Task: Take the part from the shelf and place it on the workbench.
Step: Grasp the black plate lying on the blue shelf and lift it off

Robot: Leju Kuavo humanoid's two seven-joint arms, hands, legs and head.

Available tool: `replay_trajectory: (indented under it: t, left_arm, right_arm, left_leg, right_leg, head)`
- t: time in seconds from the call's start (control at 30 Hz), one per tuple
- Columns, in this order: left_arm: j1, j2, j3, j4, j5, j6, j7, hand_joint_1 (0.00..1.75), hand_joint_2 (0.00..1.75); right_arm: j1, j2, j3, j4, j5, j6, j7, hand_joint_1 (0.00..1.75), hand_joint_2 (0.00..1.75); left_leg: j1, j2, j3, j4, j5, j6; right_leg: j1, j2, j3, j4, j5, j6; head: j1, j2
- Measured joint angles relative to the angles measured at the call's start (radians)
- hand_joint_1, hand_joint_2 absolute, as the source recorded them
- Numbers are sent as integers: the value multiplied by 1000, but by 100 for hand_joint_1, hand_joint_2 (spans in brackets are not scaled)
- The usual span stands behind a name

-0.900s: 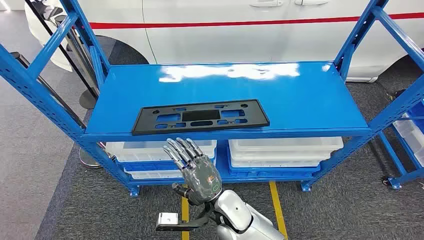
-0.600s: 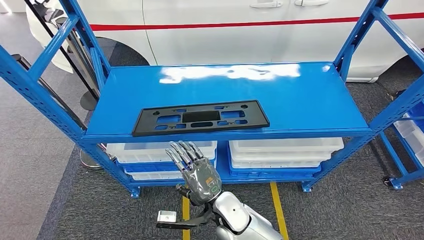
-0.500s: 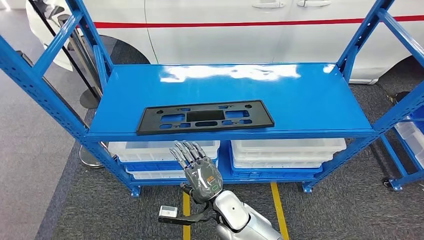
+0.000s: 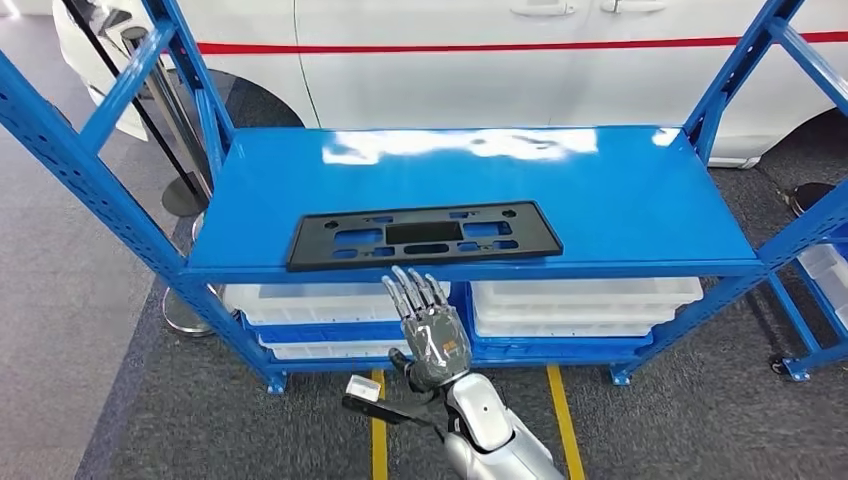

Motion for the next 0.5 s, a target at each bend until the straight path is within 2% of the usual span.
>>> replay_trajectory:
  t: [0.07, 0.13, 0.17, 0.23, 0.27, 0.3, 0.33, 0.4, 0.43, 0.47, 0.5]
  left_arm:
    - [1, 1, 0, 0, 0, -4, 2, 0, 0]
    - [3, 2, 0, 1, 0, -11, 1, 0, 0]
    - [4, 2, 0, 1, 0, -15, 0, 0, 0]
    - [7, 4, 0, 1, -1, -24, -3, 0, 0]
    - [9, 6, 0, 1, -1, -27, -5, 0, 0]
    - [11, 7, 0, 1, -2, -31, -7, 0, 0]
    - [13, 8, 0, 1, -2, -34, -10, 0, 0]
    - [14, 10, 0, 1, -2, -40, -13, 0, 0]
    - [14, 11, 0, 1, -2, -44, -13, 0, 0]
    - [13, 12, 0, 1, -2, -46, -13, 0, 0]
    - [14, 12, 0, 1, -2, -48, -13, 0, 0]
  right_arm:
    - [17, 5, -53, -15, 11, -1, -4, 0, 175]
    - [32, 11, -107, -35, 17, -2, -19, 0, 175]
    - [37, 14, -132, -46, 20, -3, -28, 0, 175]
    - [45, 17, -177, -61, 23, -3, -42, 0, 175]
    - [49, 17, -199, -66, 23, -3, -47, 0, 175]
    - [52, 17, -219, -70, 24, -3, -51, 0, 175]
    - [55, 17, -235, -74, 25, -3, -55, 0, 175]
    - [57, 16, -260, -85, 28, -4, -63, 0, 175]
    - [57, 16, -267, -92, 28, -4, -68, 0, 175]
    - [58, 16, -273, -98, 27, -4, -72, 0, 175]
    - [59, 16, -278, -103, 26, -4, -76, 0, 175]
  left_leg:
    - [2, 1, 0, -2, -1, -10]
    - [3, 2, -11, 29, -25, -19]
    - [4, 2, -30, 73, -52, -24]
    - [8, 2, -88, 196, -110, -33]
    - [10, 2, -113, 245, -125, -37]
    - [12, 3, -125, 265, -122, -40]
    - [15, 3, -118, 246, -101, -41]
    - [18, 3, -60, 122, -33, -42]
    - [17, 3, -29, 60, -10, -38]
    - [15, 2, -9, 19, 1, -34]
    - [12, 2, -1, 1, 1, -28]
  right_leg:
    - [-2, 0, 4, -12, 4, -1]
    - [-10, -2, 13, -27, 10, -6]
    - [-14, -3, 17, -33, 12, -9]
    - [-15, -3, 19, -34, 12, -13]
    - [-15, -3, 20, -34, 11, -12]
    - [-15, -3, 20, -33, 10, -11]
    - [-16, -2, 20, -31, 9, -9]
    - [-17, 0, 23, -24, 2, -2]
    - [-16, 1, 22, -19, -2, 3]
    - [-14, 1, 22, -16, -5, 8]
    - [-13, 2, 21, -14, -6, 13]
  head:
    - [0, 0]
    - [-1, 0]
    - [-1, 0]
    - [-1, 0]
    - [-1, 0]
    - [-1, 0]
    - [-1, 0]
    - [-1, 0]
    - [-1, 0]
    - [-1, 0]
    - [0, 0]
